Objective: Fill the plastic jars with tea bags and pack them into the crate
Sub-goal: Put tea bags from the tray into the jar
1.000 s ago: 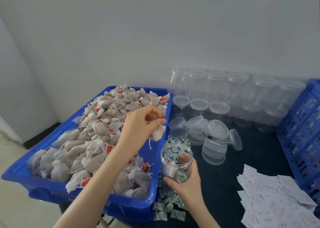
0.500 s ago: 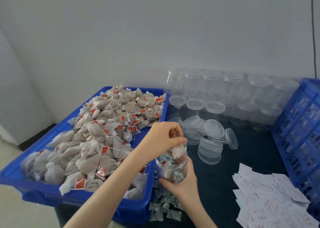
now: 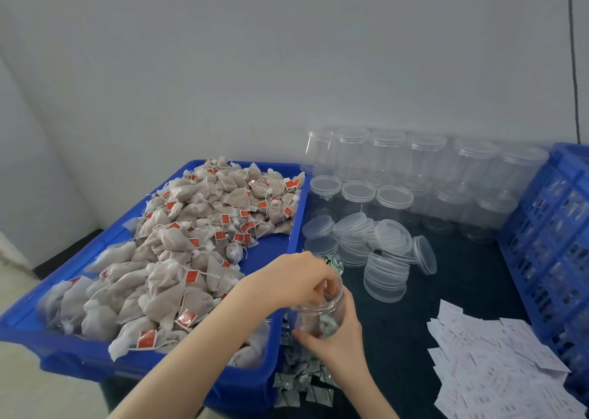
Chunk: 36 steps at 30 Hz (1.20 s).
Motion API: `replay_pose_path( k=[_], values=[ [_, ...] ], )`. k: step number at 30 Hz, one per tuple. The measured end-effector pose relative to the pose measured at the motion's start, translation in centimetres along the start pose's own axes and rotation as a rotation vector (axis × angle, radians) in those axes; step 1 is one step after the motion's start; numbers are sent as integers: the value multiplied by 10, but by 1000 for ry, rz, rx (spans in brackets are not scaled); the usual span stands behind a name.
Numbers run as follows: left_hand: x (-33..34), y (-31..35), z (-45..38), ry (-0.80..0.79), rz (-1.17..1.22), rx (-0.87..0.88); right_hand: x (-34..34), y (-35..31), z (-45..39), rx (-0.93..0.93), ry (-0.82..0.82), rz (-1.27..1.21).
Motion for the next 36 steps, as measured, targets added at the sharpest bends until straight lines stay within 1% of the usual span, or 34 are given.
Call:
replay_pose_path(
  k=[3,6,9,11,13,16,17,19,20,21,22,25,27,31,36],
  values=[
    [-5,-7,4,6,46,10,-1,-3,0,-24,-3,-15],
    [-23,-21,13,103,90,-11,-5,-4,2,-48,10,-41],
    [-43,-37,28,214,229,-20,-3,-6,4,-70,-1,-36],
    [-43,-52,38,211,261,-62,-2,-6,5,-78,-3,-35],
    [-25,-68,45,105,173,-149,-3,-6,4,-78,2,-42],
    [24,-86,50,-148,-53,-253,-3,-5,2,-72,1,-58],
    [43,-86,52,-244,-95,-252,-4,-6,2,-71,0,-60],
    [78,-79,56,-437,-107,-231,-4,-7,1,-72,0,-62],
    [92,-75,58,-506,-96,-219,-5,-7,1,-73,2,-63],
    [100,-72,59,-535,-85,-212,-6,-8,1,-74,2,-64],
    [103,-70,59,-532,-92,-208,-6,-8,1,-74,0,-65],
    [95,-73,52,-421,-182,-208,-5,-9,2,-70,-6,-70],
    [91,-75,51,-377,-204,-219,-4,-9,2,-72,-13,-76],
    [93,-70,54,-385,-51,-194,-2,-9,4,-90,-20,-61],
    [67,-78,58,-220,0,-177,-2,-9,5,-117,-35,-19]
  ],
)
Point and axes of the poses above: each hand's wrist, its own z-axis away from the middle knuckle, its own x-axis out of the palm, y = z × x, the point moved 10 cm from there along -z, towards the middle knuckle, and after that the axes turned 12 degrees about -z, right-handed, at the moved point
